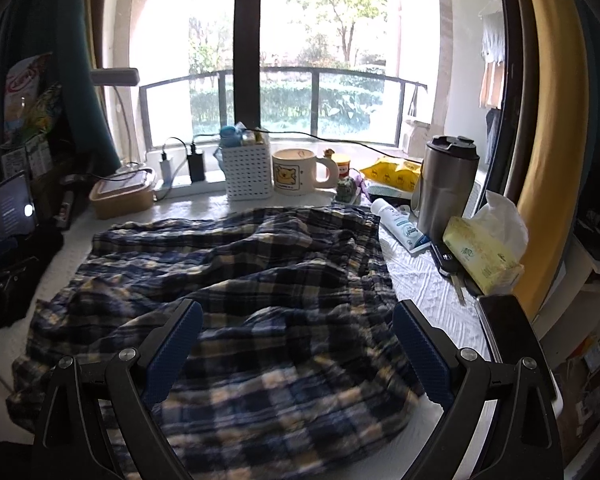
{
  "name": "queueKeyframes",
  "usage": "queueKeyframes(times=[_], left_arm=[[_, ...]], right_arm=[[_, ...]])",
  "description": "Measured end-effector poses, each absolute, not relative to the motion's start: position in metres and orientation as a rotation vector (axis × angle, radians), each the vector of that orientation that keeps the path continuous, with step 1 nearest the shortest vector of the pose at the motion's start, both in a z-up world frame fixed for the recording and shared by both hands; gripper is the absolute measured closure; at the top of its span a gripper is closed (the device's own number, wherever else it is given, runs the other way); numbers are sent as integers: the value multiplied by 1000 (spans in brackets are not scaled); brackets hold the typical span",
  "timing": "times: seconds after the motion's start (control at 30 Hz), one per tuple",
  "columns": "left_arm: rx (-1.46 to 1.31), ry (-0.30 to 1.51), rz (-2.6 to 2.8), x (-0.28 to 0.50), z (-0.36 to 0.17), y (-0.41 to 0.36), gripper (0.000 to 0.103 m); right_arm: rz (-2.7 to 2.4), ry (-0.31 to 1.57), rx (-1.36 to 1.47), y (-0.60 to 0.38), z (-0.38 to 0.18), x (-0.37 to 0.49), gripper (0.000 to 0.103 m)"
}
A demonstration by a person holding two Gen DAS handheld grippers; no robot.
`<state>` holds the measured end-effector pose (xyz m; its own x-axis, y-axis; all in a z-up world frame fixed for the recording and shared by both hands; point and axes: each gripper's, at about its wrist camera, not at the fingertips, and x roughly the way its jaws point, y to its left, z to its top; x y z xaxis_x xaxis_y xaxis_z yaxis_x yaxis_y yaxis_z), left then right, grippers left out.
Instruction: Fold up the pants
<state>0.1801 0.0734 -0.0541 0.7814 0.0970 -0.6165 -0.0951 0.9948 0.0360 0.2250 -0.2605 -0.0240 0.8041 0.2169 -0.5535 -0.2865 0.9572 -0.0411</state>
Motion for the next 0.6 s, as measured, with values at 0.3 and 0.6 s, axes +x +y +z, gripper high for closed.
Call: queueKeyframes(times=[0.3, 0.6], left_arm=[[-63, 820, 98, 268, -94, 117, 10], [-13, 958, 55, 329, -123, 131, 10]], right_arm=[[344, 700, -147, -267, -41, 319, 6], [407, 793, -109, -282, -49, 433, 8]])
